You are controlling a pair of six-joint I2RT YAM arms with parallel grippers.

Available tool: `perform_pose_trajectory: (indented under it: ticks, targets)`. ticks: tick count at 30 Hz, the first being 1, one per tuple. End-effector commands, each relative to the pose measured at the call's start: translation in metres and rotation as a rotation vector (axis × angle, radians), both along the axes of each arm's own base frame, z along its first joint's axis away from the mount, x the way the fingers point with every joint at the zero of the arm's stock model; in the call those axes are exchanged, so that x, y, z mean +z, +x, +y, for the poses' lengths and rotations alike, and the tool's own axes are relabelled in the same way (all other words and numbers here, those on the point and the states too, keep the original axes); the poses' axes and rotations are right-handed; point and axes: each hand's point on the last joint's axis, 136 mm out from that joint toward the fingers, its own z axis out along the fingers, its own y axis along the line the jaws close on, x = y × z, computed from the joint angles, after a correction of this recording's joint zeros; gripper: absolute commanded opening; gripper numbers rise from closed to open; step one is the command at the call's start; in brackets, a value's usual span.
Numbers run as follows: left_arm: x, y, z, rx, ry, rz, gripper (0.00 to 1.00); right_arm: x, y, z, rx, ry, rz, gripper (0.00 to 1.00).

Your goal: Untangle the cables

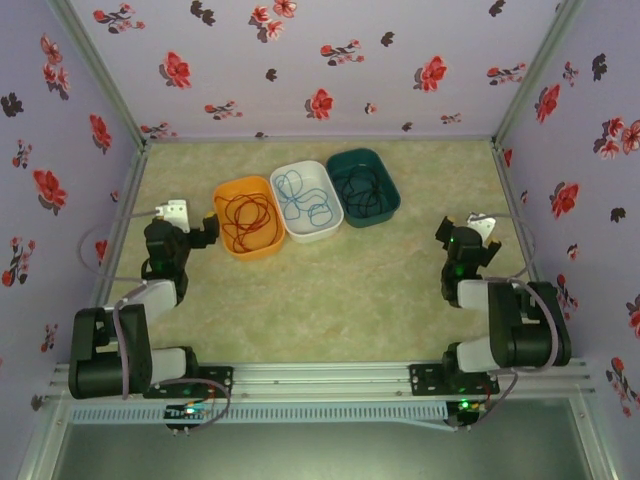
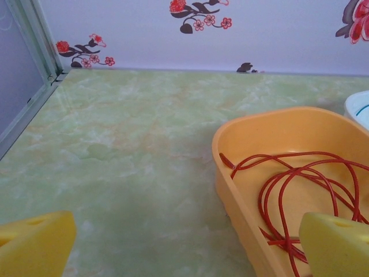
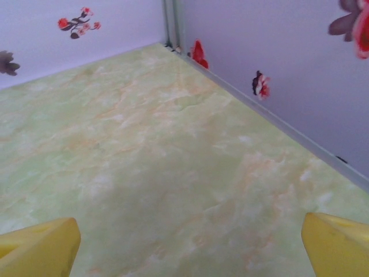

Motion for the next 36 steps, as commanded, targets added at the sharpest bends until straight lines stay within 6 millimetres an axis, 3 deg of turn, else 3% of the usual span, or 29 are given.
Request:
perform_pose_trajectory:
  ticks: [1, 3, 6, 14, 18, 23, 27, 36]
  targets:
    - [-0.012, -0.001, 0.000, -0.019, 0.029, 0.025, 1.00, 0.009, 0.011, 0.007, 0.059, -0.005, -0.048, 0.99]
    - [-0.019, -0.001, 0.001, -0.016, 0.024, 0.015, 1.00, 0.009, 0.012, 0.009, 0.070, -0.003, -0.043, 0.99]
    - [-0.013, 0.002, -0.002, -0.033, 0.020, -0.020, 1.00, 0.007, 0.014, 0.016, 0.112, -0.004, -0.039, 0.99]
    - [-0.042, 0.015, -0.015, -0.118, 0.021, 0.043, 1.00, -0.008, 0.026, 0.039, 0.261, -0.004, -0.008, 0.99]
    - [-0.044, 0.016, -0.012, -0.115, 0.004, 0.043, 1.00, -0.013, 0.036, 0.042, 0.279, 0.006, 0.053, 0.99]
    - [-0.048, 0.018, 0.007, 0.007, 0.006, 0.050, 1.00, -0.013, 0.037, 0.046, 0.304, 0.007, 0.043, 0.99]
    - [-0.047, 0.017, -0.003, -0.056, 0.008, 0.043, 1.00, -0.012, 0.039, 0.059, 0.398, 0.027, 0.031, 0.99]
    - [-0.046, 0.016, -0.008, -0.089, 0.010, 0.035, 1.00, -0.013, 0.039, 0.055, 0.376, 0.027, 0.036, 0.99]
